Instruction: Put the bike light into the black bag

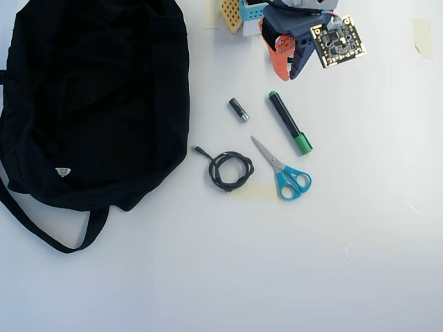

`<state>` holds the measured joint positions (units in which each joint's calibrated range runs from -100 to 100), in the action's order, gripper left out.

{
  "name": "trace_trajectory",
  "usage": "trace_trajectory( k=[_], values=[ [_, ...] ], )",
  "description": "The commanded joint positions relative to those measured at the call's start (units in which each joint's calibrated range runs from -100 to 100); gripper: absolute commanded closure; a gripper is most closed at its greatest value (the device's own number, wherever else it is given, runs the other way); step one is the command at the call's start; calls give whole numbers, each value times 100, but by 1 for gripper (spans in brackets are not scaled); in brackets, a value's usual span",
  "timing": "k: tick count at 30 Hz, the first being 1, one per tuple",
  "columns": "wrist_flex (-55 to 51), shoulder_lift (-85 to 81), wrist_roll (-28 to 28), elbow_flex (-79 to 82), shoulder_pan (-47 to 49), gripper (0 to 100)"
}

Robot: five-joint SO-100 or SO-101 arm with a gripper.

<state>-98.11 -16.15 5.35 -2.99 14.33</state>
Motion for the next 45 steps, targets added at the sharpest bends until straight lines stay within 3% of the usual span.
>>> trace_trajectory(
  k=[1, 15, 29, 35, 45],
  values=[
    [-137, -642, 0, 640, 56, 98],
    [-77, -2236, -1007, 2725, 669, 98],
    [1, -2277, -2139, 2805, 1724, 98],
    [862, -2277, -2506, 3578, 2053, 98],
    [914, -2277, -3272, 4432, 2935, 97]
  ],
)
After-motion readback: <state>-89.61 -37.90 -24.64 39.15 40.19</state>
